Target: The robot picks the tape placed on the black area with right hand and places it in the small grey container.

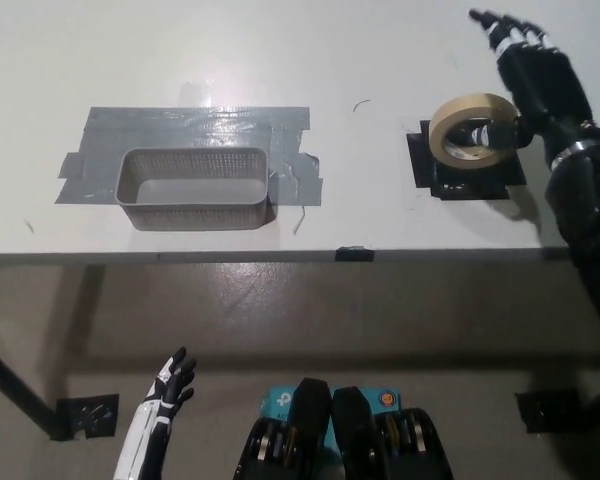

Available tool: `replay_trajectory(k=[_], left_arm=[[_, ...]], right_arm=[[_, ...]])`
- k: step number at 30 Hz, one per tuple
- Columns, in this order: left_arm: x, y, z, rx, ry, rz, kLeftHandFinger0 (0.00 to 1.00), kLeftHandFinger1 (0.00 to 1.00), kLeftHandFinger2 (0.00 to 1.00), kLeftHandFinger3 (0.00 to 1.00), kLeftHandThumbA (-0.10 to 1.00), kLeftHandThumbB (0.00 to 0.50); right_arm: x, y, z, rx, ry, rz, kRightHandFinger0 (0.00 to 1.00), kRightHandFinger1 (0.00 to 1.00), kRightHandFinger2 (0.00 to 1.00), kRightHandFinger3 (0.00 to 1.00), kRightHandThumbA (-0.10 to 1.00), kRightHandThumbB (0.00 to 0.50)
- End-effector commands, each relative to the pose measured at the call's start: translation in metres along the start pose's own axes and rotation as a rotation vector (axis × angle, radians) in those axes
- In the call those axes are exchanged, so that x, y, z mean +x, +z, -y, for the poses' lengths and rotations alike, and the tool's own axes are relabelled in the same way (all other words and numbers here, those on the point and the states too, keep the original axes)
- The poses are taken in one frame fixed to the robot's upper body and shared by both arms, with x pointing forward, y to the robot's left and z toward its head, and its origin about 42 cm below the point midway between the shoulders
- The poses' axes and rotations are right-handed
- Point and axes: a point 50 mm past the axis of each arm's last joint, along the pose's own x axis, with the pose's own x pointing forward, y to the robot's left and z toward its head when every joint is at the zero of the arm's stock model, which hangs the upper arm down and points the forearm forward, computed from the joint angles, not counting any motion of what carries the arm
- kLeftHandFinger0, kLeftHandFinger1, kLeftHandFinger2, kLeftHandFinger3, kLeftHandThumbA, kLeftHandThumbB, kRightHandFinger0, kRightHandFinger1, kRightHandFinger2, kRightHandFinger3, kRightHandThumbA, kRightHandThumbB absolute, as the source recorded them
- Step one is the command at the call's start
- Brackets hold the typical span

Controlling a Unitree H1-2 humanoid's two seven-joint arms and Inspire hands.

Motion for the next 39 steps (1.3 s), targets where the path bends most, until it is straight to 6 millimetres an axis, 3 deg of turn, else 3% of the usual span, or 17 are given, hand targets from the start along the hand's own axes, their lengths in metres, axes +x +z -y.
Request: replay_trajectory(k=[1, 7, 18, 24, 30, 38, 39], left_arm=[[0.004, 0.014, 0.001, 0.000, 0.012, 0.075, 1.00, 1.00, 1.00, 1.00, 1.00, 0.002], [0.005, 0.015, 0.002, 0.001, 0.004, 0.087, 1.00, 1.00, 1.00, 1.00, 1.00, 0.007], [0.006, 0.018, 0.005, -0.003, -0.019, 0.088, 1.00, 1.00, 1.00, 1.00, 1.00, 0.009], [0.010, 0.022, 0.004, 0.008, -0.023, 0.100, 0.99, 1.00, 1.00, 1.00, 1.00, 0.010], [0.015, 0.028, 0.003, 0.033, -0.044, 0.122, 0.92, 1.00, 1.00, 1.00, 1.00, 0.000], [0.014, 0.028, 0.002, 0.048, -0.040, 0.127, 0.88, 1.00, 1.00, 1.00, 1.00, 0.002], [0.013, 0.027, 0.002, 0.045, -0.039, 0.123, 0.88, 1.00, 1.00, 1.00, 1.00, 0.002]], right_arm=[[0.027, 0.001, 0.035, -0.079, -0.020, -0.024, 1.00, 1.00, 1.00, 1.00, 1.00, 0.491], [0.047, -0.005, 0.043, -0.102, 0.098, -0.086, 1.00, 1.00, 1.00, 1.00, 0.99, 0.500], [0.072, 0.001, 0.056, -0.044, 0.081, -0.105, 1.00, 1.00, 1.00, 1.00, 0.95, 0.477], [0.076, 0.007, 0.049, -0.036, 0.115, -0.098, 1.00, 1.00, 1.00, 1.00, 0.92, 0.472], [0.082, 0.011, 0.035, -0.032, 0.287, -0.103, 1.00, 1.00, 1.00, 1.00, 0.91, 0.500], [0.090, 0.022, 0.019, -0.045, 0.398, -0.116, 1.00, 1.00, 1.00, 1.00, 0.77, 0.500], [0.092, 0.025, 0.015, -0.065, 0.381, -0.121, 1.00, 1.00, 1.00, 1.00, 0.70, 0.500]])
